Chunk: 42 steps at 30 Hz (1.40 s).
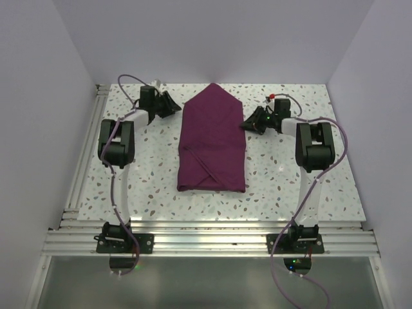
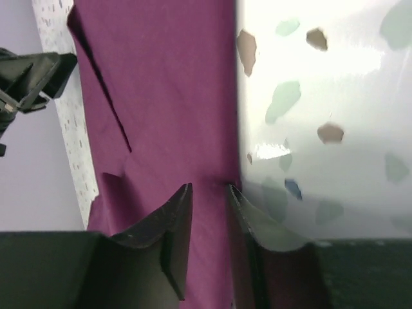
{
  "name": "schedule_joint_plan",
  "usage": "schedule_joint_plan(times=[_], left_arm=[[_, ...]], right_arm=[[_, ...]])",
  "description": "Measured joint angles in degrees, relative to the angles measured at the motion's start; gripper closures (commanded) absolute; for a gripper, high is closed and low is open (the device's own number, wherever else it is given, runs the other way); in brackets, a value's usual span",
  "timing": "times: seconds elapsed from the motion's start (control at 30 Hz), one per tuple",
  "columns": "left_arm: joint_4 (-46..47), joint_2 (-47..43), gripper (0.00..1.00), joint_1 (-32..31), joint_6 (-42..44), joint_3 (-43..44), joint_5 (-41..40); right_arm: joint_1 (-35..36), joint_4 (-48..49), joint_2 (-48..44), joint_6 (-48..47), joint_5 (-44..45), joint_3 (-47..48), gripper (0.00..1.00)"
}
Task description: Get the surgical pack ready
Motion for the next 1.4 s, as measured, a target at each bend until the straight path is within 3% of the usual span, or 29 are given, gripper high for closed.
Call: schedule_joint_plan(times=[0.23, 0.47, 0.67, 1.1, 1.4], left_arm=[[2.9, -0.8, 0.49, 0.0, -0.1, -2.9, 4.3], [6.3, -1.0, 0.49, -0.1, -0.5, -4.9, 6.4], [5.9, -0.7, 0.51, -0.5, -0.5, -4.2, 6.8], [3.9, 6.0, 0.62, -1.9, -0.5, 6.1, 7.1], [2.9, 8.8, 0.89, -1.9, -1.0, 9.8, 7.1]], right_arm=[[0.0, -4.0, 5.5, 0.1, 0.0, 9.4, 0.57], [0.1, -6.8, 6.3, -0.5, 0.3, 12.0, 0.52], [0.0, -8.9, 8.7, -1.5, 3.0, 17.1, 0.52], [-0.1, -11.2, 18.5, -0.5, 5.3, 33.4, 0.57], [0.1, -10.2, 23.6, 2.9, 2.9, 40.0, 0.7]])
